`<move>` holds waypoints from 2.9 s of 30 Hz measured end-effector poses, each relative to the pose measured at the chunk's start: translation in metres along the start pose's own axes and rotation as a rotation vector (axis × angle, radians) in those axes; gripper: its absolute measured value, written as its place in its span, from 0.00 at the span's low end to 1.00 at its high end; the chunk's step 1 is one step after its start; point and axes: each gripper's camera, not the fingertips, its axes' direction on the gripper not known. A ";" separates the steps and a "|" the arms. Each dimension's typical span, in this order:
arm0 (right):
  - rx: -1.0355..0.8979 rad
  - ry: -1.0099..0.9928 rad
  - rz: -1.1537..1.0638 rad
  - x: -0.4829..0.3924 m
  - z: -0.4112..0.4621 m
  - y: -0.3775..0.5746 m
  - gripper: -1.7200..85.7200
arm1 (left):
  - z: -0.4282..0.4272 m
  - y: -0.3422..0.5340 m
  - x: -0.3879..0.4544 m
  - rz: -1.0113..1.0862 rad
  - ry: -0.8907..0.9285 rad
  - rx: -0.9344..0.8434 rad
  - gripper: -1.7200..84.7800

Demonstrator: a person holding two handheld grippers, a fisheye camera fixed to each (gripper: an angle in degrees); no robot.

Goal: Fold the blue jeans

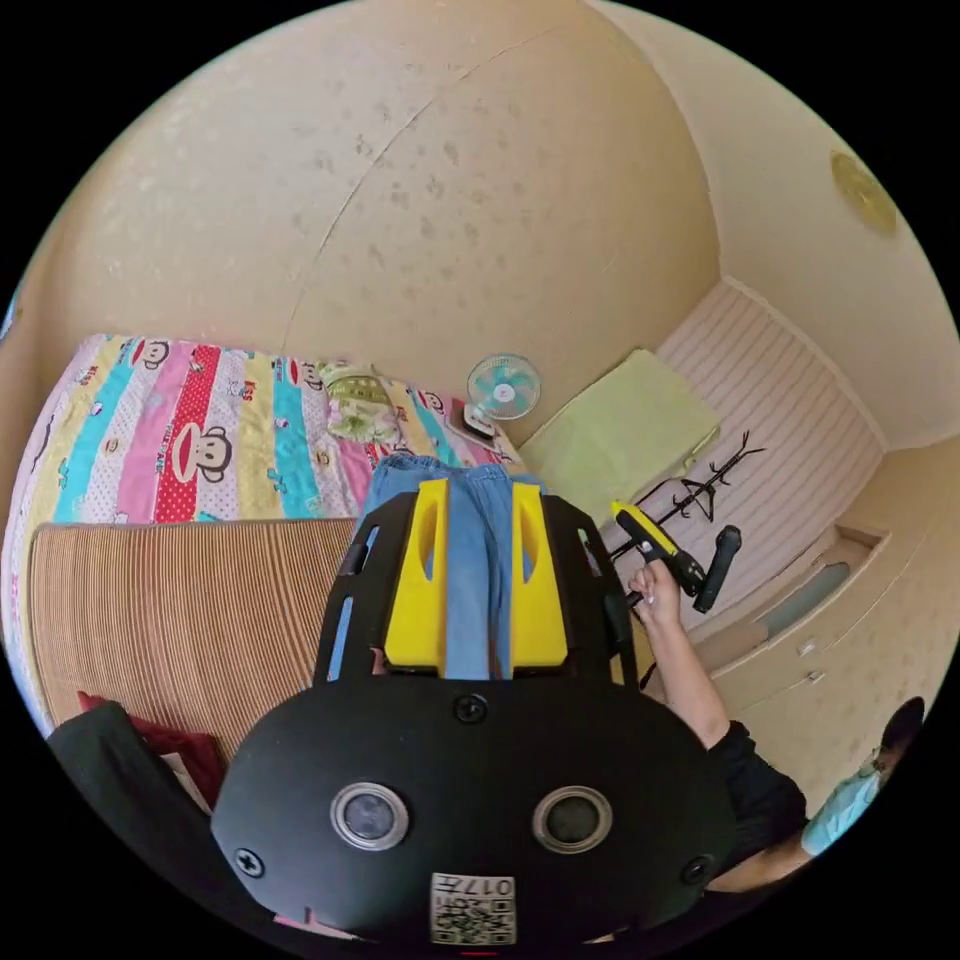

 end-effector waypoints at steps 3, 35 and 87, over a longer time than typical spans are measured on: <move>-0.236 -0.065 -0.036 -0.013 0.056 0.131 0.09 | 0.058 0.084 -0.079 -0.042 -0.090 -0.225 0.14; -0.400 -0.589 0.235 0.141 -0.103 0.213 0.13 | -0.062 0.313 0.016 0.023 0.085 -0.600 0.13; -0.438 -0.538 0.426 0.376 -0.168 0.177 0.10 | -0.411 0.264 -0.055 -0.369 -0.152 -0.092 0.08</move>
